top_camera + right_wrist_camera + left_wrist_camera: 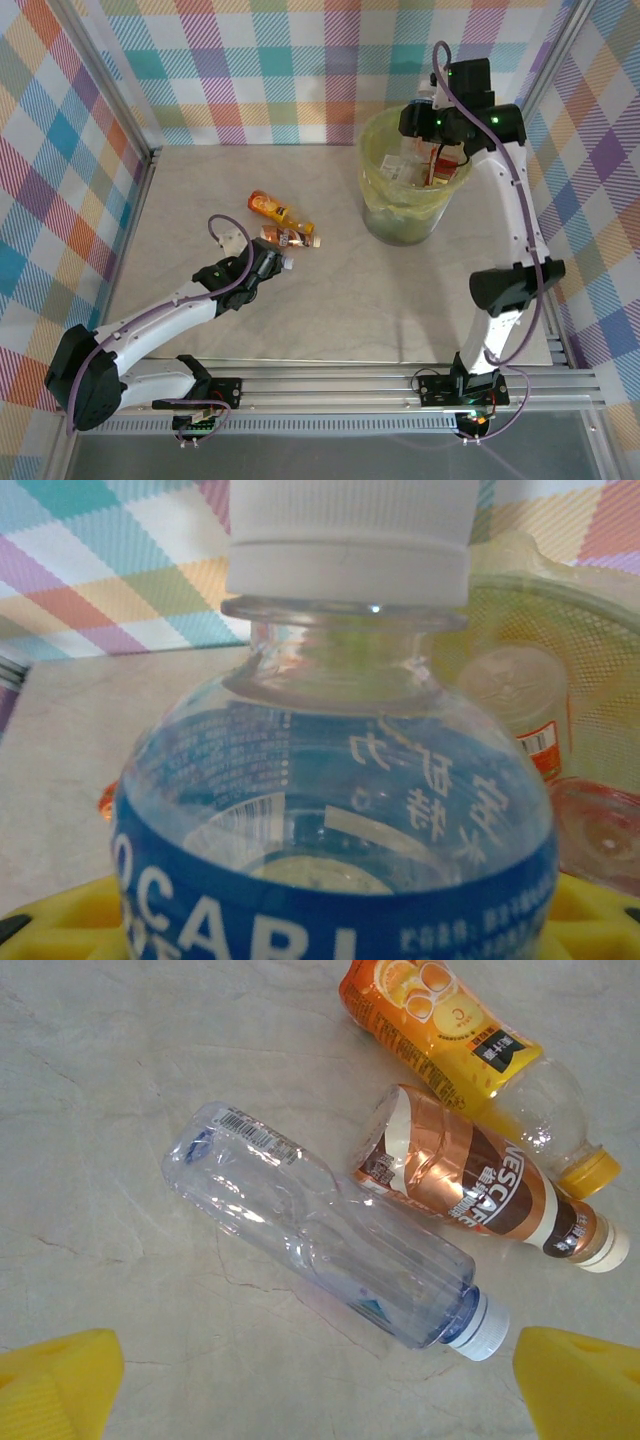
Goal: Put the plastic bottles in the bin
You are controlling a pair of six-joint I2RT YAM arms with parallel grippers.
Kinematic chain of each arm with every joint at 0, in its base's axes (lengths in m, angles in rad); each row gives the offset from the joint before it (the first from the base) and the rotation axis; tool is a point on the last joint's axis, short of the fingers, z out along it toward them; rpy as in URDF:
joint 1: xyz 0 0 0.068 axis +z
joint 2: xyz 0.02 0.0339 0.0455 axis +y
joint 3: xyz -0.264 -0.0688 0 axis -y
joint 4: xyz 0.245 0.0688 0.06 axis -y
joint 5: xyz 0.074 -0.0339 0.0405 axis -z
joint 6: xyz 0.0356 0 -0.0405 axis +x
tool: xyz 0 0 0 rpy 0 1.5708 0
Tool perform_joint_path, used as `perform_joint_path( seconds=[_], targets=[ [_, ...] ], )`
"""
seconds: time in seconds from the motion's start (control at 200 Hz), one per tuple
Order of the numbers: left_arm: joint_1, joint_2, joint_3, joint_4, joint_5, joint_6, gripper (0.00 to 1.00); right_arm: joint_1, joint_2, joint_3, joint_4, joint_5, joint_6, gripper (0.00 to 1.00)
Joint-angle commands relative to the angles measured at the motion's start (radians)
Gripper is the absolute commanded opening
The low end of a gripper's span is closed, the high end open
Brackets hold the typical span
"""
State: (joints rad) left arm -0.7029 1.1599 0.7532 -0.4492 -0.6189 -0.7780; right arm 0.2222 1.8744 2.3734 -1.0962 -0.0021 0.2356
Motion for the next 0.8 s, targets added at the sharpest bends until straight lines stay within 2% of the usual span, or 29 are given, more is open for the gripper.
perform_joint_path(
  seconds=[0.0,0.345,0.625,0.795],
  targets=[
    [0.014,-0.026,0.003,-0.032,-0.014,-0.014,1.00,-0.020,0.057,0.085,-0.090,-0.011,-0.074,0.49],
    [0.014,0.002,0.032,-0.037,-0.014,-0.007,1.00,-0.043,0.162,0.096,-0.147,0.010,-0.106,0.54],
    [0.015,0.020,0.042,-0.036,-0.007,-0.005,1.00,-0.043,0.166,0.029,-0.170,0.007,-0.114,0.58],
    [0.014,0.025,0.043,-0.034,-0.004,-0.007,1.00,-0.041,0.158,0.000,-0.186,0.001,-0.120,0.64]
  ],
)
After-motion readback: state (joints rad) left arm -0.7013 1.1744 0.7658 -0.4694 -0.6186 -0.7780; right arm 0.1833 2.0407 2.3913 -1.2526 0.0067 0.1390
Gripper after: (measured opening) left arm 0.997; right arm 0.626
